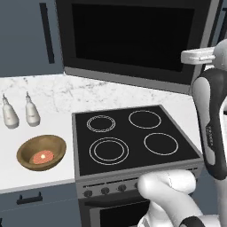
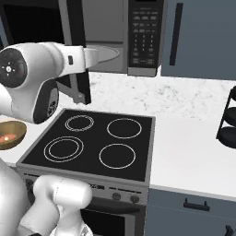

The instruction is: Open the microwave, place the bowl with waffle inside the microwave, then close the microwave door and turn it on.

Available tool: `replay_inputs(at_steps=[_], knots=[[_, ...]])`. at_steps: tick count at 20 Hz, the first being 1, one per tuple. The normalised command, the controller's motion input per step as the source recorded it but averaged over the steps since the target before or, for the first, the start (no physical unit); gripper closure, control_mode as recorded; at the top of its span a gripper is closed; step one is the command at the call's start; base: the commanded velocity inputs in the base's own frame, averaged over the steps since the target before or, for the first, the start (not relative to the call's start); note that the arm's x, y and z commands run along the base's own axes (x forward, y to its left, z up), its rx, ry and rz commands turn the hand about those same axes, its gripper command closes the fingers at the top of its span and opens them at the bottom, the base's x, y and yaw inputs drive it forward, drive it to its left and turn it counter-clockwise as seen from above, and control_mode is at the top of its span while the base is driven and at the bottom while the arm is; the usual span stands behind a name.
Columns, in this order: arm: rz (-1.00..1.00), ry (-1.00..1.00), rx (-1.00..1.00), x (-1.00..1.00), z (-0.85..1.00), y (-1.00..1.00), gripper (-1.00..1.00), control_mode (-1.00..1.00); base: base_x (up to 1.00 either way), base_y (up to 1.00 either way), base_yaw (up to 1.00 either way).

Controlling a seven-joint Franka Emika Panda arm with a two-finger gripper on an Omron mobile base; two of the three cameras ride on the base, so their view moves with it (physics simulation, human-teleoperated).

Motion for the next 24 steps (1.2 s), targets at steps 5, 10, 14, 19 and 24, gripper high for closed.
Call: replay_inputs(at_steps=[5, 10, 14, 19, 24], knots=[[0.00, -0.11, -0.16, -1.00, -0.04, 0.64, 1.00, -1.00, 0.00, 0.00, 0.00], [0.00, -0.13, -0.15, -0.94, 0.00, 0.58, 1.00, -1.00, 0.00, 0.00, 0.00], [0.00, -0.04, -0.09, -0.46, 0.00, 0.34, 1.00, -1.00, 0.00, 0.00, 0.00], [0.00, 0.00, 0.00, 0.00, 0.00, 0.00, 1.00, -1.00, 0.00, 0.00, 0.00], [0.00, 0.00, 0.00, 0.00, 0.00, 0.00, -1.00, -1.00, 0.00, 0.00, 0.00]])
